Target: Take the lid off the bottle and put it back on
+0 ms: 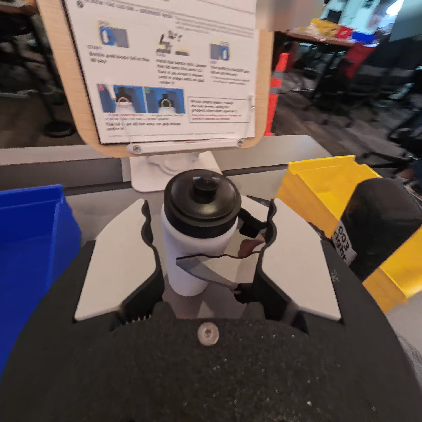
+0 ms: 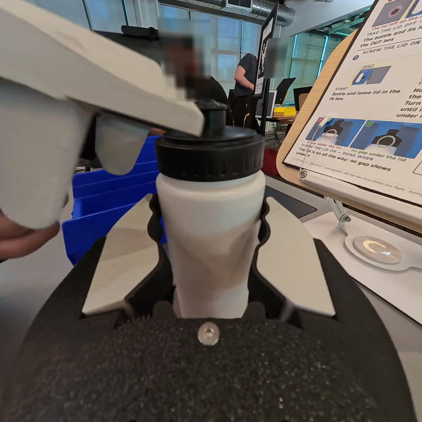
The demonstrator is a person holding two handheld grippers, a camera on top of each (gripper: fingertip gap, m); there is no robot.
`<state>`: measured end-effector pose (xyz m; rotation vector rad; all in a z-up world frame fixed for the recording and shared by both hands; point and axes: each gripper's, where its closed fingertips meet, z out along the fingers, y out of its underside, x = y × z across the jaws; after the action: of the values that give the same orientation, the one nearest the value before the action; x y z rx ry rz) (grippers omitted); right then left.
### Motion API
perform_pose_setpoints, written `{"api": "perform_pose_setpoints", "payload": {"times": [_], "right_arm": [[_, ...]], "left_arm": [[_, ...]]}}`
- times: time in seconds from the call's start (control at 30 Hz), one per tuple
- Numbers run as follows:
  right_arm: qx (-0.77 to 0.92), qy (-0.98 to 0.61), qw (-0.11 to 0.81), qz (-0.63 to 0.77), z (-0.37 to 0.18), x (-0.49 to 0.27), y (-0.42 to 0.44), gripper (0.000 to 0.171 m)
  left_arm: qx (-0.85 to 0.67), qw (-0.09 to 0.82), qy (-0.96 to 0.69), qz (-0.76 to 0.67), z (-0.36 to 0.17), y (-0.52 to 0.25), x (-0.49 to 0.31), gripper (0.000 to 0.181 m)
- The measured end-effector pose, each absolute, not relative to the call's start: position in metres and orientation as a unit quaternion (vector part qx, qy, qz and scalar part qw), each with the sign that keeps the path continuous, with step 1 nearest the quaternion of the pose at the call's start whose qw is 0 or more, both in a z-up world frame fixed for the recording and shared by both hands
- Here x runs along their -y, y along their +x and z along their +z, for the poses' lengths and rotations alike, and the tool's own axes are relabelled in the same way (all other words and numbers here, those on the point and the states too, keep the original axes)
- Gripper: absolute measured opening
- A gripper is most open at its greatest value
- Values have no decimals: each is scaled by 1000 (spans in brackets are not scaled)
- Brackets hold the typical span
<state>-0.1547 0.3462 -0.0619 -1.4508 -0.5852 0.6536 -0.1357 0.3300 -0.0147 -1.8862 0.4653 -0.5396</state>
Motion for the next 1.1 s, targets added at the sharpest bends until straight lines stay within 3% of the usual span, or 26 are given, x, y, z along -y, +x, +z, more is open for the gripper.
{"api": "perform_pose_setpoints", "payload": {"times": [0.13,0.23,0.63,1.1], "right_arm": [[258,-645,661,284,-62,-347,-156,83],[259,-647,659,282,-62,-347,-155,83],[281,-644,658,272,-63,-343,-161,83],[300,-634,636,323,-64,-339,-160,82]], "left_arm": [[-162,514,-816,-211,-28,-126,-336,96],[-154,513,-823,-190,-29,-134,-344,72],[-390,414,-770,-290,-31,-140,-333,72],[-677,230,-616,-330,-35,-141,-325,72]]}}
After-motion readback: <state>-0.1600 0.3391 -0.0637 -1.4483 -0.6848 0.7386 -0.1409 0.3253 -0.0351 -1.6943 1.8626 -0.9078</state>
